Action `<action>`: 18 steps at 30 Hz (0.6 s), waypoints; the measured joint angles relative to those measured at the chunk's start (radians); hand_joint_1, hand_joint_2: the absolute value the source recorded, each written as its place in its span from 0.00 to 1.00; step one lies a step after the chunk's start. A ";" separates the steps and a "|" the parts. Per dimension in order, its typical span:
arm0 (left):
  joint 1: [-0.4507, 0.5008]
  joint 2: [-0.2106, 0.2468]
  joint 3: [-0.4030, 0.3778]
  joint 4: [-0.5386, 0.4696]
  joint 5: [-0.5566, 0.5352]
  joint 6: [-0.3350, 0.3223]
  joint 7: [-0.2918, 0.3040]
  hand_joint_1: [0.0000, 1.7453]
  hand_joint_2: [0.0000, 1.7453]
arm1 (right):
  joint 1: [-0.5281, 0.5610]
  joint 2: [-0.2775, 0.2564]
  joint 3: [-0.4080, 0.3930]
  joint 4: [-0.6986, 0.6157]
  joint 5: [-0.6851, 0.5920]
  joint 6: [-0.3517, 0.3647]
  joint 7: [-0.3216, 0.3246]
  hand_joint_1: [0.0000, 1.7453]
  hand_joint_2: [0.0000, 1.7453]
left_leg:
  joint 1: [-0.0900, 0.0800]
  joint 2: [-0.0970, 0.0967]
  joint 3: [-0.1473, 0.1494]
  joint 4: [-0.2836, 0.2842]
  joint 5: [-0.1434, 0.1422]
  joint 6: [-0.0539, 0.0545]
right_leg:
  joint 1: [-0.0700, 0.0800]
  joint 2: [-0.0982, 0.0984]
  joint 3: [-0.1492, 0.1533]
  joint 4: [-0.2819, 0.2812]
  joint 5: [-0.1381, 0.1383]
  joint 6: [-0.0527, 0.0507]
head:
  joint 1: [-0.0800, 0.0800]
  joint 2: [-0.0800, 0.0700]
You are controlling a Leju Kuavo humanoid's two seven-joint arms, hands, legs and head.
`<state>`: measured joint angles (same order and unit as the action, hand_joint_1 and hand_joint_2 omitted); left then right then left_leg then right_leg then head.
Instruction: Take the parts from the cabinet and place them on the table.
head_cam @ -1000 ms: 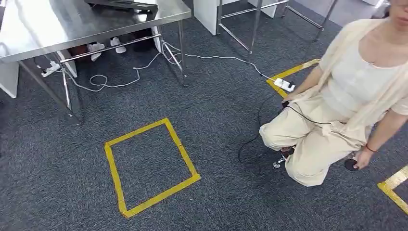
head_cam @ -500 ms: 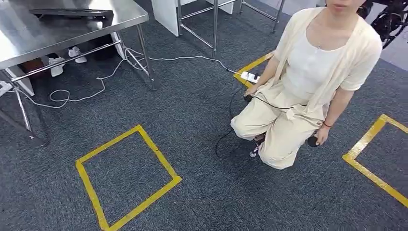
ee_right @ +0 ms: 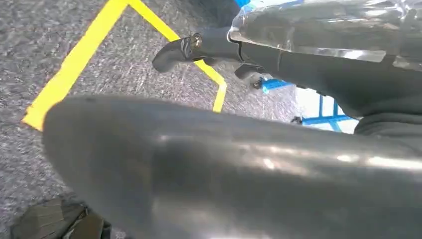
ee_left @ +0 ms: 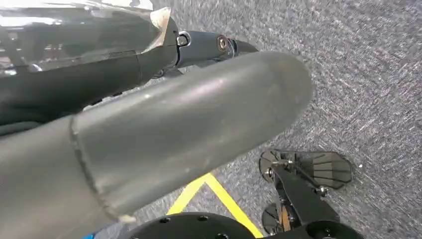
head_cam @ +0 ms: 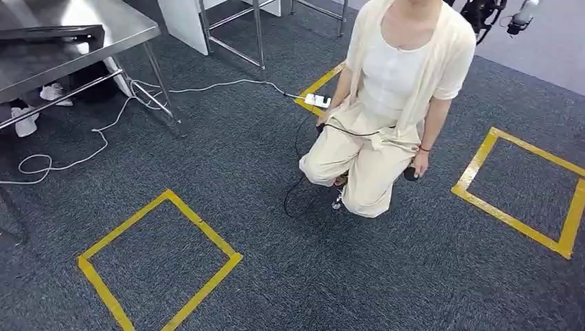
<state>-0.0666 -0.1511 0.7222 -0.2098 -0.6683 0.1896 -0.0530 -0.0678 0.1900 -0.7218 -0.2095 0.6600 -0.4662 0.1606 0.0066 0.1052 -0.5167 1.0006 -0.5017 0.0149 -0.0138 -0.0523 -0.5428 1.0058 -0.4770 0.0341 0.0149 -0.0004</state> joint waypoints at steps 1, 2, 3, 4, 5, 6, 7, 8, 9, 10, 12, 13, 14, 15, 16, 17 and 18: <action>-0.002 0.000 0.000 0.000 -0.004 0.000 0.000 0.00 0.00 | 0.002 0.001 0.000 0.002 -0.002 0.000 0.004 0.00 0.00 | 0.002 0.007 0.002 0.000 0.001 -0.005 | 0.002 0.008 -0.009 0.001 0.000 -0.005 | 0.000 0.000; -0.004 0.000 -0.001 0.000 -0.005 0.000 0.000 0.00 0.00 | 0.004 0.002 0.000 0.004 -0.002 0.000 0.008 0.00 0.00 | 0.004 0.015 0.005 -0.002 0.001 -0.009 | 0.005 0.016 -0.015 0.002 0.000 -0.009 | 0.002 0.000; -0.005 0.000 -0.002 0.000 -0.006 0.000 0.000 0.00 0.00 | 0.006 0.002 0.000 0.005 -0.002 0.000 0.010 0.00 0.00 | 0.006 0.020 0.006 0.000 -0.003 -0.017 | -0.004 0.027 -0.008 -0.004 0.006 -0.019 | 0.001 0.000; -0.004 0.000 -0.003 0.000 -0.010 0.000 0.000 0.00 0.00 | 0.009 0.005 0.000 0.006 -0.001 0.000 0.010 0.00 0.00 | 0.013 -0.026 0.001 0.019 -0.022 -0.026 | -0.011 0.037 -0.003 -0.005 0.009 -0.023 | 0.000 0.000; -0.003 0.000 -0.007 0.000 -0.011 0.000 0.000 0.00 0.00 | 0.009 0.005 0.000 0.006 0.003 0.000 0.010 0.00 0.00 | 0.014 -0.068 -0.019 0.070 -0.062 -0.027 | -0.011 0.042 -0.006 -0.005 0.013 -0.034 | -0.004 0.000; -0.001 0.000 -0.008 0.001 -0.011 0.000 0.000 0.00 0.00 | 0.007 0.007 0.000 0.006 0.005 0.000 0.010 0.00 0.00 | 0.015 -0.088 -0.052 0.142 -0.106 -0.028 | -0.010 0.051 -0.009 -0.005 0.016 -0.039 | -0.004 0.000; 0.002 0.000 -0.009 0.003 -0.012 0.000 0.000 0.00 0.00 | 0.007 0.008 0.000 0.007 0.005 0.000 0.010 0.00 0.00 | 0.015 -0.098 -0.088 0.221 -0.143 -0.030 | -0.007 0.062 -0.013 -0.004 0.018 -0.043 | -0.003 0.000; 0.004 0.000 -0.009 0.004 -0.012 0.000 0.000 0.00 0.00 | 0.007 0.009 0.000 0.007 0.005 0.000 0.010 0.00 0.00 | 0.015 -0.101 -0.117 0.282 -0.163 -0.031 | -0.004 0.074 -0.016 -0.003 0.019 -0.043 | -0.005 0.000; 0.007 0.001 -0.010 0.004 -0.013 0.001 0.000 0.00 0.00 | 0.009 0.009 0.000 0.008 0.003 0.000 0.010 0.00 0.00 | 0.015 -0.103 -0.127 0.303 -0.157 -0.031 | -0.003 0.087 -0.016 -0.003 0.021 -0.045 | -0.003 0.000; 0.009 0.001 -0.010 0.004 -0.015 0.002 0.000 0.00 0.00 | 0.011 0.009 0.000 0.008 0.000 0.000 0.007 0.00 0.00 | 0.015 -0.103 -0.115 0.274 -0.128 -0.029 | -0.003 0.099 -0.016 -0.002 0.021 -0.045 | -0.004 0.000; 0.009 0.001 -0.013 0.004 -0.025 0.005 0.000 0.00 0.00 | 0.012 0.009 0.000 0.008 -0.010 0.000 0.002 0.00 0.00 | 0.017 -0.118 -0.043 0.124 -0.037 -0.023 | -0.003 0.126 -0.015 0.002 0.023 -0.042 | -0.004 0.000; 0.009 0.001 -0.016 0.004 -0.026 0.006 0.000 0.00 0.00 | 0.011 0.010 -0.001 0.008 -0.013 0.000 0.000 0.00 0.00 | 0.021 -0.161 -0.005 0.043 -0.005 -0.019 | -0.003 0.139 -0.017 0.004 0.023 -0.040 | -0.004 0.000; 0.009 0.001 -0.018 0.004 -0.026 0.007 0.000 0.00 0.00 | 0.010 0.011 -0.001 0.008 -0.014 0.000 -0.001 0.00 0.00 | 0.022 -0.197 0.005 0.019 -0.021 -0.014 | 0.007 0.145 -0.021 0.008 0.025 -0.035 | -0.004 0.000; 0.009 0.001 -0.018 0.004 -0.026 0.007 -0.001 0.00 0.00 | 0.006 0.012 -0.001 0.008 -0.016 0.000 -0.001 0.00 0.00 | 0.020 -0.185 0.003 0.015 -0.019 -0.013 | 0.005 0.160 -0.029 0.008 0.029 -0.028 | -0.001 0.000; 0.009 0.001 -0.019 0.004 -0.026 0.007 -0.001 0.00 0.00 | 0.006 0.012 -0.001 0.008 -0.018 -0.001 -0.001 0.00 0.00 | 0.014 -0.176 0.001 0.015 -0.018 -0.008 | 0.003 0.167 -0.034 0.005 0.033 -0.020 | -0.003 0.000; 0.008 0.001 -0.019 0.004 -0.026 0.006 -0.001 0.00 0.00 | 0.008 0.013 -0.003 0.008 -0.021 -0.002 -0.001 0.00 0.00 | 0.008 -0.165 0.002 0.015 -0.015 0.001 | -0.002 0.179 -0.036 0.001 0.038 -0.011 | -0.003 0.000; 0.008 0.000 -0.020 0.004 -0.026 0.006 -0.001 0.00 0.00 | 0.011 0.013 -0.004 0.008 -0.023 -0.002 -0.001 0.00 0.00 | 0.008 -0.152 0.005 0.005 -0.007 0.011 | 0.002 0.189 -0.052 -0.001 0.043 -0.003 | -0.004 0.000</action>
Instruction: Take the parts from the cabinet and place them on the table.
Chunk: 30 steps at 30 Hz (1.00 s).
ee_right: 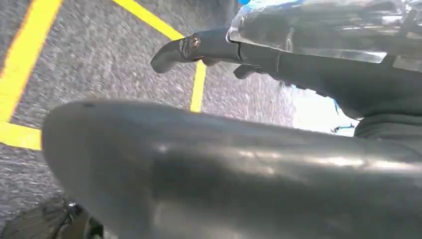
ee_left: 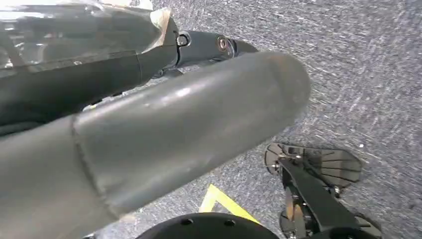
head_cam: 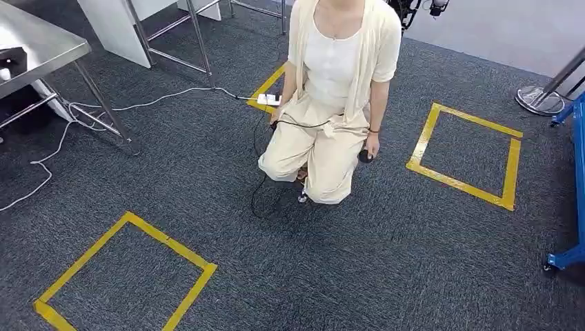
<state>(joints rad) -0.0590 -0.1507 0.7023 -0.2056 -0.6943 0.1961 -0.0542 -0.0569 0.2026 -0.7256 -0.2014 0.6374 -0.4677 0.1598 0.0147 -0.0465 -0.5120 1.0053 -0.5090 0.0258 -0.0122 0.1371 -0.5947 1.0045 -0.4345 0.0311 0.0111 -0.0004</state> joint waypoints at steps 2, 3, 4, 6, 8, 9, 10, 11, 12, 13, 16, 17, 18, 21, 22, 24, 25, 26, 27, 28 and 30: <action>-0.001 -0.001 -0.001 0.000 -0.002 0.000 0.000 0.00 0.00 | -0.001 0.000 -0.001 0.000 -0.002 -0.001 0.000 0.00 0.00 | 0.005 0.025 -0.002 -0.011 0.013 0.016 | 0.004 -0.085 -0.023 0.057 -0.033 -0.008 | 0.004 0.000; 0.001 -0.001 -0.001 0.000 -0.008 0.000 0.000 0.00 0.00 | -0.003 0.000 -0.001 0.000 -0.003 -0.001 0.000 0.00 0.00 | 0.004 0.043 -0.004 -0.011 0.014 0.018 | 0.002 -0.108 -0.062 0.131 -0.073 -0.014 | 0.010 0.000; 0.003 -0.001 -0.002 0.000 -0.011 0.000 -0.001 0.00 0.00 | -0.003 0.000 -0.001 0.000 -0.003 -0.001 0.000 0.00 0.00 | 0.002 0.059 -0.006 -0.011 0.014 0.018 | 0.000 -0.116 -0.098 0.207 -0.107 -0.017 | 0.009 0.000; 0.005 -0.001 -0.004 0.000 -0.014 0.000 -0.001 0.00 0.00 | -0.003 0.000 -0.002 0.000 -0.006 -0.002 -0.001 0.00 0.00 | 0.000 0.092 -0.009 -0.010 0.014 0.017 | -0.004 -0.124 -0.141 0.315 -0.138 -0.008 | 0.010 0.000; 0.004 -0.001 -0.005 0.000 -0.019 -0.004 -0.001 0.00 0.00 | 0.000 0.000 -0.007 0.000 -0.011 -0.005 -0.003 0.00 0.00 | 0.001 0.119 -0.008 -0.010 0.014 0.016 | -0.007 -0.132 -0.090 0.239 -0.105 0.012 | 0.011 0.000; 0.003 -0.002 -0.005 0.000 -0.021 -0.005 -0.001 0.00 0.00 | 0.001 -0.001 -0.010 0.000 -0.012 -0.009 -0.003 0.00 0.00 | 0.002 0.131 -0.007 -0.010 0.013 0.015 | -0.010 -0.144 -0.032 0.141 -0.073 0.022 | 0.009 0.000; 0.001 -0.003 -0.005 0.000 -0.021 -0.006 -0.001 0.00 0.00 | -0.001 -0.001 -0.011 0.000 -0.012 -0.012 -0.003 0.00 0.00 | 0.002 0.141 -0.002 -0.008 0.011 0.010 | -0.011 -0.176 0.027 0.042 -0.048 0.029 | 0.011 0.000; 0.000 -0.002 -0.005 0.000 -0.021 -0.006 -0.001 0.00 0.00 | -0.003 0.002 -0.013 0.000 -0.012 -0.014 -0.003 0.00 0.00 | -0.008 0.150 0.000 -0.007 0.006 0.002 | -0.008 -0.231 0.039 0.007 -0.047 0.016 | 0.011 0.000; 0.000 -0.002 -0.005 0.000 -0.022 -0.006 -0.001 0.00 0.00 | -0.006 0.002 -0.015 0.000 -0.014 -0.018 -0.004 0.00 0.00 | -0.008 0.159 0.003 -0.006 0.003 -0.007 | 0.001 -0.222 0.047 0.004 -0.040 0.011 | 0.008 0.000; -0.001 -0.002 -0.005 0.000 -0.025 -0.006 0.000 0.00 0.00 | -0.007 0.006 -0.017 0.000 -0.015 -0.020 -0.004 0.00 0.00 | -0.009 0.166 0.006 -0.007 0.003 -0.012 | 0.001 -0.207 0.038 0.007 -0.040 0.003 | 0.003 0.000; -0.009 -0.002 -0.006 0.000 -0.032 -0.007 0.000 0.00 0.00 | -0.005 0.005 -0.022 0.000 -0.017 -0.022 -0.005 0.00 0.00 | 0.004 0.175 0.011 -0.001 -0.008 -0.030 | -0.023 -0.173 0.042 0.000 -0.031 -0.017 | 0.005 0.000; -0.010 -0.002 -0.006 0.000 -0.032 -0.007 0.000 0.00 0.00 | -0.004 0.005 -0.023 0.000 -0.018 -0.024 -0.005 0.00 0.00 | 0.006 0.115 -0.001 0.032 -0.039 -0.035 | -0.018 -0.162 0.040 0.001 -0.027 -0.025 | 0.002 0.000; -0.009 -0.002 -0.006 0.000 -0.033 -0.007 0.000 0.00 0.00 | -0.006 0.005 -0.024 0.000 -0.018 -0.027 -0.004 0.00 0.00 | 0.008 0.077 -0.027 0.093 -0.082 -0.035 | -0.016 -0.155 0.036 0.001 -0.025 -0.034 | 0.000 0.000; -0.004 -0.003 -0.006 0.002 -0.034 -0.008 0.003 0.00 0.00 | -0.006 0.009 -0.026 0.000 -0.019 -0.031 -0.004 0.00 0.00 | 0.008 0.047 -0.131 0.311 -0.170 -0.036 | -0.007 -0.114 0.028 0.002 -0.020 -0.040 | 0.000 0.000; -0.003 -0.003 -0.006 0.002 -0.035 -0.008 0.003 0.00 0.00 | -0.004 0.008 -0.026 0.000 -0.019 -0.032 -0.004 0.00 0.00 | 0.008 0.047 -0.132 0.309 -0.152 -0.035 | -0.006 -0.098 0.028 0.003 -0.018 -0.043 | 0.000 0.000; -0.003 -0.003 -0.006 0.002 -0.036 -0.008 0.003 0.00 0.00 | -0.002 0.009 -0.026 0.000 -0.019 -0.032 -0.004 0.00 0.00 | 0.009 0.042 -0.082 0.192 -0.066 -0.032 | -0.006 -0.071 0.030 0.005 -0.017 -0.041 | 0.000 0.000; -0.004 -0.003 -0.006 0.002 -0.039 -0.008 0.003 0.00 0.00 | -0.002 0.010 -0.026 0.000 -0.018 -0.032 -0.004 0.00 0.00 | 0.012 0.020 -0.039 0.097 -0.018 -0.028 | -0.006 -0.056 0.031 0.006 -0.015 -0.039 | -0.001 0.000; -0.003 -0.002 -0.006 0.002 -0.039 -0.008 0.003 0.00 0.00 | -0.003 0.011 -0.026 0.000 -0.018 -0.032 -0.004 0.00 0.00 | 0.016 -0.033 -0.010 0.026 0.000 -0.023 | -0.006 -0.046 0.028 0.007 -0.014 -0.035 | -0.001 0.000; -0.003 -0.002 -0.006 0.002 -0.040 -0.008 0.003 0.00 0.00 | -0.007 0.011 -0.026 0.000 -0.018 -0.032 -0.003 0.00 0.00 | 0.015 -0.037 -0.006 0.011 -0.007 -0.023 | 0.006 -0.035 0.022 0.012 -0.013 -0.030 | 0.000 0.000; -0.004 -0.002 -0.006 0.002 -0.040 -0.008 0.003 0.00 0.00 | -0.008 0.011 -0.026 0.000 -0.017 -0.032 -0.003 0.00 0.00 | 0.011 -0.024 -0.009 0.012 -0.004 -0.019 | 0.001 -0.030 0.018 0.011 -0.008 -0.021 | 0.000 0.000; -0.007 -0.003 -0.006 0.002 -0.043 -0.010 0.005 0.00 0.00 | -0.003 0.011 -0.026 0.000 -0.013 -0.033 -0.002 0.00 0.00 | -0.001 -0.006 -0.008 0.012 -0.001 -0.008 | -0.005 -0.008 0.008 0.001 0.000 -0.006 | -0.001 0.000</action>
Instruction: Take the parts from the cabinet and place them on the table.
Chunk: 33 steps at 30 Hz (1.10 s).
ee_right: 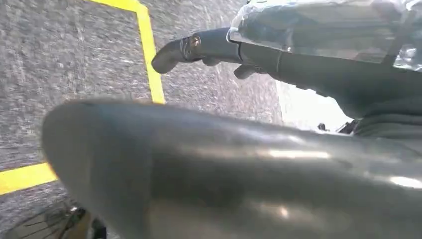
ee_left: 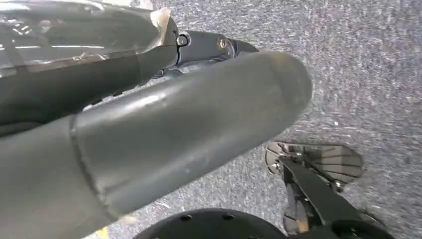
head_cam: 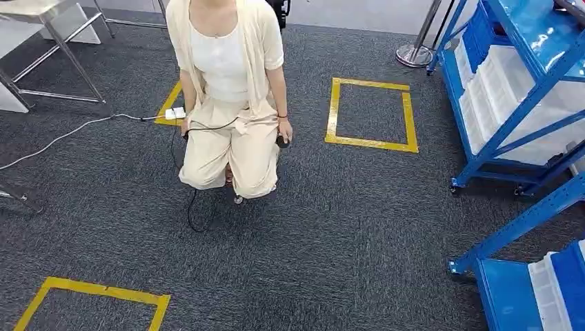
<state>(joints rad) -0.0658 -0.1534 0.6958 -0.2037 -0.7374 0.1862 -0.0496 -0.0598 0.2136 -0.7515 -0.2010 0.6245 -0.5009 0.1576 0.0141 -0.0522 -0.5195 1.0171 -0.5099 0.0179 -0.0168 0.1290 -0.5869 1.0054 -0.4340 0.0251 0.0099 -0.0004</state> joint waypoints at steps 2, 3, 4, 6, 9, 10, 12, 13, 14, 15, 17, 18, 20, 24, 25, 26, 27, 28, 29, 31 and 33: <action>-0.001 -0.003 -0.003 0.000 -0.006 0.000 0.000 0.00 0.00 | 0.000 -0.001 0.000 0.000 0.002 0.000 0.003 0.00 0.00 | 0.006 0.027 0.003 -0.022 0.018 0.022 | 0.005 -0.054 -0.022 0.036 -0.017 0.001 | 0.002 0.000; 0.000 -0.003 -0.004 0.000 -0.006 0.000 0.000 0.00 0.00 | -0.002 -0.001 0.000 0.000 0.002 -0.001 0.005 0.00 0.00 | 0.006 0.041 -0.001 -0.022 0.021 0.029 | 0.006 -0.090 -0.056 0.098 -0.055 -0.007 | 0.007 0.000; 0.001 -0.003 -0.005 0.000 -0.006 0.000 0.000 0.00 0.00 | -0.003 -0.001 0.000 0.000 0.002 -0.001 0.005 0.00 0.00 | 0.004 0.056 -0.003 -0.022 0.021 0.029 | 0.006 -0.105 -0.092 0.174 -0.093 -0.012 | 0.008 0.000; 0.003 -0.003 -0.008 0.000 -0.006 -0.001 0.000 0.00 0.00 | -0.003 -0.001 0.000 0.000 0.002 -0.002 0.005 0.00 0.00 | 0.002 0.088 -0.009 -0.021 0.021 0.029 | 0.002 -0.115 -0.155 0.312 -0.142 -0.008 | 0.008 0.000; 0.002 -0.003 -0.012 0.000 -0.006 -0.003 0.000 0.00 0.00 | 0.003 -0.002 0.000 0.000 0.001 -0.002 0.005 0.00 0.00 | 0.003 0.129 -0.008 -0.021 0.020 0.027 | -0.004 -0.128 -0.081 0.207 -0.097 0.022 | 0.008 0.000; 0.002 -0.005 -0.014 0.000 -0.006 -0.003 0.000 0.00 0.00 | 0.002 -0.003 0.000 0.000 0.001 -0.002 0.005 0.00 0.00 | 0.004 0.141 -0.006 -0.020 0.019 0.022 | -0.007 -0.149 -0.020 0.104 -0.068 0.030 | 0.008 0.000; 0.001 -0.005 -0.014 0.000 -0.006 -0.003 0.000 0.00 0.00 | -0.003 -0.002 0.000 0.000 0.001 -0.002 0.005 0.00 0.00 | -0.008 0.159 0.000 -0.015 0.009 0.006 | -0.001 -0.224 0.035 0.006 -0.046 0.023 | 0.009 0.000; 0.001 -0.005 -0.015 0.000 -0.006 -0.003 0.000 0.00 0.00 | -0.005 -0.002 0.000 0.000 0.002 -0.002 0.005 0.00 0.00 | -0.007 0.170 0.002 -0.016 0.008 -0.001 | 0.001 -0.205 0.035 0.006 -0.041 0.011 | 0.003 0.000; 0.000 -0.005 -0.015 0.000 -0.006 -0.003 0.000 0.00 0.00 | -0.004 0.000 0.000 0.000 0.002 -0.002 0.005 0.00 0.00 | -0.006 0.177 0.004 -0.017 0.008 -0.006 | 0.001 -0.196 0.032 0.007 -0.041 0.005 | -0.001 0.000; -0.004 -0.005 -0.016 0.000 -0.006 -0.003 0.000 0.00 0.00 | -0.001 -0.001 0.000 0.000 0.002 -0.002 0.005 0.00 0.00 | -0.002 0.190 0.010 -0.020 0.009 -0.010 | 0.006 -0.183 0.020 0.007 -0.040 0.000 | 0.000 0.000; -0.006 -0.005 -0.017 0.000 -0.008 -0.003 0.000 0.00 0.00 | 0.000 0.000 -0.001 0.000 0.002 -0.002 0.005 0.00 0.00 | 0.009 0.153 0.007 -0.002 -0.011 -0.028 | -0.012 -0.160 0.031 0.000 -0.033 -0.016 | 0.000 0.000; -0.004 -0.006 -0.017 0.000 -0.010 -0.003 0.000 0.00 0.00 | -0.002 -0.001 -0.001 0.000 0.002 -0.004 0.005 0.00 0.00 | 0.010 0.103 -0.011 0.041 -0.047 -0.028 | -0.012 -0.152 0.029 0.000 -0.030 -0.024 | -0.004 0.000; 0.001 -0.006 -0.017 0.000 -0.014 -0.003 0.001 0.00 0.00 | -0.003 0.001 -0.001 0.000 0.003 -0.005 0.005 0.00 0.00 | 0.009 0.061 -0.083 0.203 -0.132 -0.028 | -0.005 -0.127 0.024 0.001 -0.026 -0.034 | -0.006 0.000; 0.006 -0.006 -0.018 0.001 -0.020 -0.003 0.007 0.00 0.00 | 0.002 0.000 -0.001 0.000 0.006 -0.005 0.006 0.00 0.00 | 0.010 0.052 -0.102 0.221 -0.082 -0.024 | 0.002 -0.072 0.027 0.004 -0.025 -0.034 | -0.007 0.000; 0.005 -0.006 -0.018 0.001 -0.024 -0.003 0.008 0.00 0.00 | 0.002 0.000 -0.001 0.000 0.008 -0.005 0.008 0.00 0.00 | 0.011 0.042 -0.065 0.135 -0.030 -0.022 | 0.002 -0.056 0.030 0.006 -0.025 -0.034 | -0.006 0.000; 0.005 -0.006 -0.018 0.001 -0.026 -0.003 0.008 0.00 0.00 | 0.002 0.000 -0.001 0.000 0.008 -0.005 0.009 0.00 0.00 | 0.015 0.008 -0.032 0.059 0.008 -0.020 | 0.002 -0.045 0.030 0.007 -0.025 -0.033 | -0.007 0.000; 0.006 -0.006 -0.018 0.002 -0.027 -0.003 0.008 0.00 0.00 | 0.001 0.001 -0.001 0.000 0.008 -0.005 0.010 0.00 0.00 | 0.017 -0.049 -0.017 0.020 0.006 -0.017 | 0.006 -0.036 0.026 0.010 -0.025 -0.031 | -0.006 0.000; 0.006 -0.006 -0.018 0.002 -0.027 -0.003 0.009 0.00 0.00 | -0.003 0.002 -0.002 0.000 0.008 -0.005 0.010 0.00 0.00 | 0.017 -0.045 -0.015 0.005 0.003 -0.017 | 0.013 -0.026 0.020 0.014 -0.024 -0.025 | -0.004 0.000; 0.005 -0.006 -0.018 0.002 -0.027 -0.003 0.009 0.00 0.00 | -0.003 0.002 -0.002 0.000 0.008 -0.006 0.010 0.00 0.00 | 0.011 -0.031 -0.015 0.006 0.005 -0.013 | 0.006 -0.020 0.012 0.012 -0.020 -0.016 | -0.005 0.000; 0.003 -0.006 -0.019 0.002 -0.027 -0.003 0.012 0.00 0.00 | 0.001 0.002 -0.003 0.000 0.010 -0.007 0.011 0.00 0.00 | 0.000 -0.010 -0.011 -0.003 0.011 0.005 | 0.001 0.006 -0.006 0.007 -0.013 0.001 | -0.007 0.000; 0.002 -0.007 -0.022 0.002 -0.030 -0.002 0.012 0.00 0.00 | 0.002 0.002 -0.008 0.000 0.004 -0.007 0.011 0.00 0.00 | 0.005 0.017 -0.008 -0.020 0.024 0.022 | 0.006 -0.076 -0.025 0.055 -0.035 -0.004 | -0.003 0.000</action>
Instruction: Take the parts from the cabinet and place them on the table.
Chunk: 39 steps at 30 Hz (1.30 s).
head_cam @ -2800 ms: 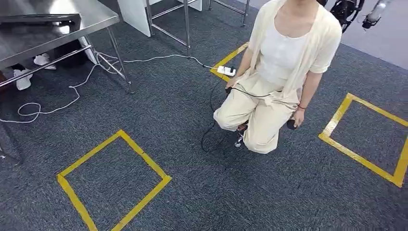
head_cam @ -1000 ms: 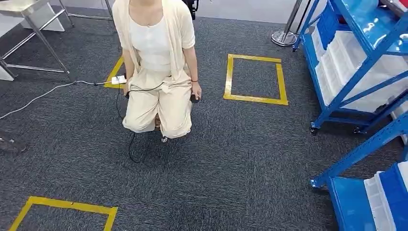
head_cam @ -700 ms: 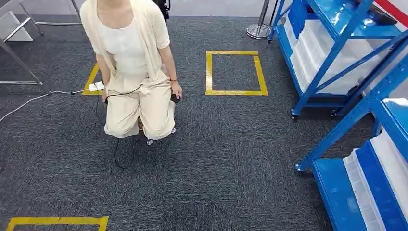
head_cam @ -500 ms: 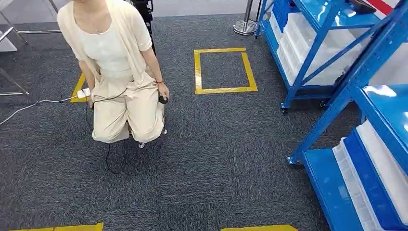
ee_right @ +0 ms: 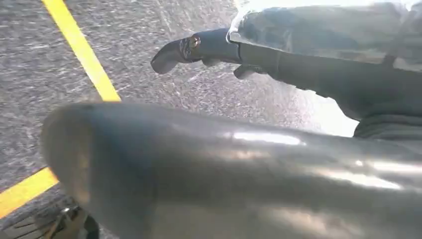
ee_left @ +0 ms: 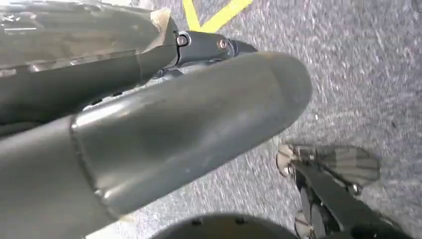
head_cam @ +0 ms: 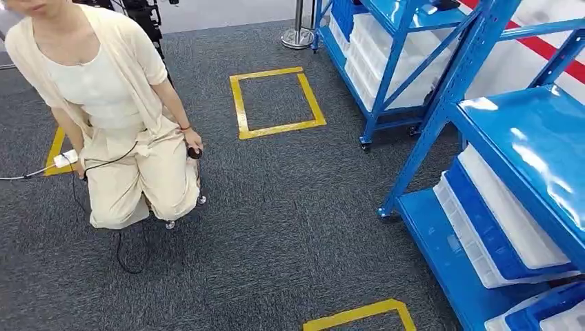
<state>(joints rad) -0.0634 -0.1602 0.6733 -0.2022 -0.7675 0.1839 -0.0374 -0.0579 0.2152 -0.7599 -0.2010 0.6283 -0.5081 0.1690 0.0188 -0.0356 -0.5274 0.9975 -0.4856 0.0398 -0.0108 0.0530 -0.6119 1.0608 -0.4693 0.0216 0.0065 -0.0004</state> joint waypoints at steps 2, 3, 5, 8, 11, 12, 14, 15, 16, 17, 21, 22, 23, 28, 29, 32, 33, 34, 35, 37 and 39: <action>0.001 0.000 0.000 0.000 -0.005 0.002 0.001 0.00 0.00 | -0.003 0.000 -0.007 0.000 -0.004 -0.001 -0.002 0.00 0.00 | -0.004 0.033 -0.002 0.000 0.001 0.007 | -0.001 -0.033 -0.071 0.137 -0.069 -0.012 | 0.003 0.000; 0.003 0.000 -0.001 0.000 -0.010 0.003 0.002 0.00 0.00 | -0.003 0.000 -0.008 0.000 -0.003 -0.003 -0.002 0.00 0.00 | -0.006 0.051 -0.005 0.000 0.001 0.007 | -0.003 -0.036 -0.109 0.216 -0.097 -0.013 | 0.002 0.000; 0.003 0.000 -0.001 0.000 -0.014 0.002 0.002 0.00 0.00 | 0.001 0.000 -0.008 0.000 -0.003 -0.004 -0.002 0.00 0.00 | -0.006 0.083 -0.007 0.001 0.000 0.006 | -0.007 -0.040 -0.120 0.252 -0.096 0.001 | 0.002 0.000; 0.002 -0.001 -0.002 0.000 -0.019 0.002 0.002 0.00 0.00 | 0.002 -0.001 -0.013 0.000 -0.002 -0.011 -0.003 0.00 0.00 | -0.005 0.118 -0.002 0.003 -0.004 -0.002 | -0.019 -0.092 0.021 0.017 -0.020 0.032 | 0.005 0.000; 0.003 0.000 -0.002 0.000 -0.022 0.002 0.002 0.00 0.00 | -0.004 0.005 -0.015 0.000 -0.003 -0.012 -0.007 0.00 0.00 | -0.015 0.143 0.004 0.009 -0.015 -0.027 | -0.009 -0.118 0.053 -0.039 -0.012 0.007 | 0.001 0.000; -0.002 0.000 -0.002 -0.001 -0.026 0.002 0.002 0.00 0.00 | 0.000 0.005 -0.016 0.000 -0.002 -0.012 -0.009 0.00 0.00 | -0.011 0.154 0.008 0.007 -0.016 -0.031 | -0.005 -0.110 0.041 -0.039 -0.013 0.002 | 0.003 0.000; -0.007 -0.001 -0.004 -0.001 -0.030 0.002 0.002 0.00 0.00 | 0.002 0.005 -0.017 0.000 -0.002 -0.013 -0.009 0.00 0.00 | 0.001 0.142 0.011 0.013 -0.025 -0.050 | -0.019 -0.088 0.056 -0.045 -0.007 -0.017 | 0.003 0.000; -0.007 -0.001 -0.005 -0.001 -0.031 0.002 0.002 0.00 0.00 | 0.001 0.006 -0.017 0.000 -0.002 -0.015 -0.008 0.00 0.00 | 0.002 0.090 0.002 0.041 -0.052 -0.054 | -0.016 -0.078 0.051 -0.045 -0.007 -0.021 | -0.002 0.000; -0.005 -0.001 -0.006 -0.001 -0.032 0.002 0.002 0.00 0.00 | 0.000 0.006 -0.017 0.000 -0.002 -0.016 -0.007 0.00 0.00 | 0.002 0.059 -0.023 0.102 -0.096 -0.052 | -0.013 -0.070 0.051 -0.044 -0.001 -0.034 | -0.003 0.000; -0.003 -0.001 -0.006 0.000 -0.033 0.002 0.004 0.00 0.00 | 0.000 0.007 -0.017 0.000 -0.003 -0.016 -0.007 0.00 0.00 | 0.002 0.045 -0.057 0.179 -0.137 -0.051 | -0.009 -0.058 0.049 -0.044 0.000 -0.035 | -0.002 0.000; 0.002 -0.002 -0.010 0.001 -0.035 0.002 0.005 0.00 0.00 | 0.003 0.008 -0.019 0.000 -0.003 -0.016 -0.007 0.00 0.00 | 0.002 0.036 -0.115 0.279 -0.132 -0.042 | 0.004 -0.003 0.047 -0.043 0.003 -0.041 | -0.003 0.000; 0.002 -0.002 -0.011 0.001 -0.035 0.002 0.005 0.00 0.00 | 0.003 0.008 -0.021 0.000 -0.003 -0.016 -0.007 0.00 0.00 | 0.002 0.030 -0.083 0.204 -0.083 -0.038 | 0.004 0.012 0.049 -0.043 0.004 -0.040 | -0.002 0.000; 0.002 -0.002 -0.011 0.001 -0.035 0.002 0.005 0.00 0.00 | 0.002 0.009 -0.022 0.000 -0.003 -0.016 -0.007 0.00 0.00 | 0.002 0.012 -0.043 0.118 -0.038 -0.033 | 0.005 0.025 0.052 -0.043 0.004 -0.040 | -0.003 0.000; -0.002 0.000 -0.016 0.000 -0.042 0.003 0.002 0.00 0.00 | 0.004 0.015 -0.028 0.000 -0.006 -0.025 -0.010 0.00 0.00 | -0.013 -0.017 -0.003 0.023 -0.016 -0.012 | 0.001 0.071 0.037 -0.046 0.015 -0.014 | -0.002 0.000; -0.002 0.000 -0.018 0.000 -0.043 0.003 0.002 0.00 0.00 | 0.003 0.015 -0.032 0.000 -0.009 -0.031 -0.011 0.00 0.00 | -0.006 -0.003 0.002 0.006 -0.004 -0.001 | 0.008 0.067 0.023 -0.043 0.016 -0.011 | -0.002 0.000; 0.000 -0.001 -0.019 0.000 -0.050 0.003 0.002 0.00 0.00 | 0.001 0.014 -0.033 0.000 -0.008 -0.034 -0.014 0.00 0.00 | -0.006 0.035 0.000 -0.008 0.005 0.008 | 0.009 -0.032 -0.049 0.095 -0.059 -0.024 | 0.003 0.000; 0.001 -0.001 -0.019 0.000 -0.050 0.003 0.002 0.00 0.00 | 0.001 0.014 -0.033 0.000 -0.007 -0.035 -0.014 0.00 0.00 | -0.007 0.052 -0.001 -0.008 0.005 0.008 | 0.005 -0.036 -0.090 0.176 -0.091 -0.025 | 0.002 0.000; 0.001 -0.001 -0.019 0.000 -0.049 0.003 0.002 0.00 0.00 | 0.002 0.014 -0.033 0.000 -0.007 -0.035 -0.014 0.00 0.00 | -0.007 0.068 -0.004 -0.007 0.005 0.008 | 0.002 -0.037 -0.121 0.243 -0.110 -0.021 | 0.003 0.000; 0.001 -0.001 -0.019 0.000 -0.049 0.003 0.002 0.00 0.00 | 0.004 0.014 -0.034 0.000 -0.007 -0.035 -0.014 0.00 0.00 | -0.007 0.082 -0.005 -0.007 0.005 0.008 | -0.003 -0.039 -0.129 0.263 -0.109 -0.012 | 0.005 0.000; 0.000 -0.001 -0.019 0.001 -0.050 0.003 0.003 0.00 0.00 | 0.007 0.012 -0.034 0.000 -0.005 -0.036 -0.018 0.00 0.00 | -0.005 0.107 -0.005 -0.007 0.003 0.003 | -0.013 -0.050 -0.071 0.168 -0.069 0.014 | 0.006 0.000; 0.000 -0.003 -0.019 0.000 -0.050 0.003 0.004 0.00 0.00 | 0.007 0.009 -0.034 0.000 -0.003 -0.037 -0.020 0.00 0.00 | -0.003 0.127 0.003 -0.001 -0.004 -0.010 | -0.024 -0.114 0.040 -0.016 -0.017 0.036 | 0.006 0.000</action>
<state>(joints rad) -0.0636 -0.1629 0.6542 -0.2018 -0.8171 0.1865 -0.0336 -0.0513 0.2243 -0.7935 -0.2010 0.6256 -0.5447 0.1492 0.0157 0.0915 -0.5248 0.9969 -0.4898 0.0296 -0.0352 -0.0607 -0.5724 1.0443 -0.4864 0.0573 0.0126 -0.0004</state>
